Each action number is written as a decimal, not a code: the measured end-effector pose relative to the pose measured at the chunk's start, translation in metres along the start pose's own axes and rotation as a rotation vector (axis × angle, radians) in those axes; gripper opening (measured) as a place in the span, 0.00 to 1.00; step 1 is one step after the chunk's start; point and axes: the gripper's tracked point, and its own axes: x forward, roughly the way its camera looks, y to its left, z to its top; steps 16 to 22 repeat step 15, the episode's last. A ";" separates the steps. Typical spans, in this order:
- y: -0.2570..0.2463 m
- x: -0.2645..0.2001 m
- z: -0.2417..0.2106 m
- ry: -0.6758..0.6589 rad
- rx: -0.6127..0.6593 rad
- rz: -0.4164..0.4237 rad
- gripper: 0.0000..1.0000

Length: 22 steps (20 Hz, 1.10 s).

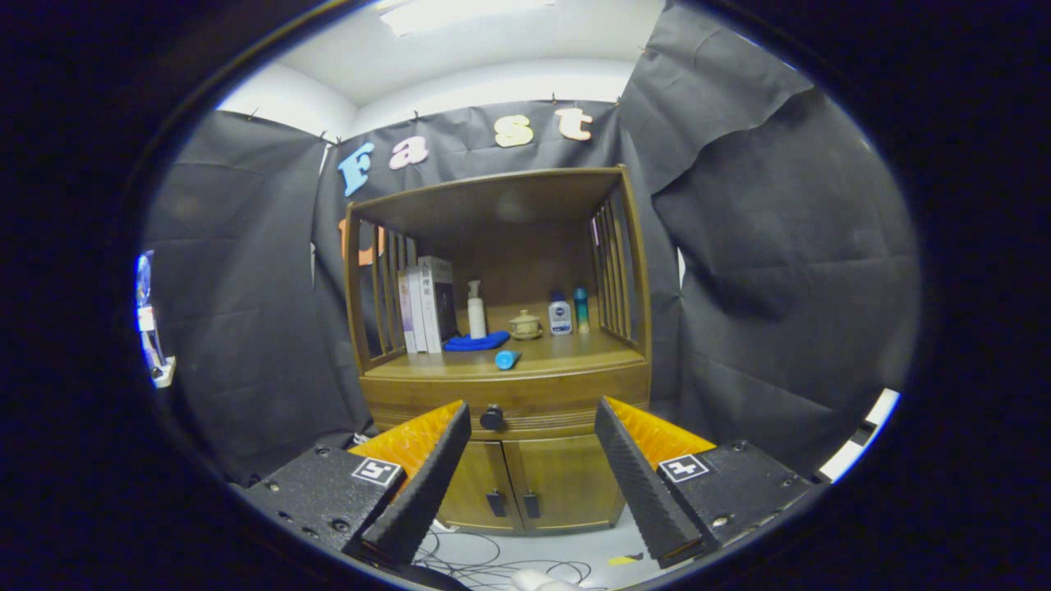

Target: Pull open the drawer, take out the items inside it, and place them on the countertop above the cabinet.

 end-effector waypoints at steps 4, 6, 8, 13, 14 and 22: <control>-0.009 -0.004 0.006 -0.011 0.019 -0.009 0.99; -0.013 -0.004 0.006 -0.011 0.014 -0.019 0.99; -0.016 -0.002 0.004 -0.003 0.017 -0.026 0.99; -0.019 0.000 0.001 0.007 0.020 -0.032 0.99; -0.018 0.000 -0.001 0.014 0.018 -0.028 0.99; -0.017 0.000 -0.002 0.018 0.017 -0.026 0.99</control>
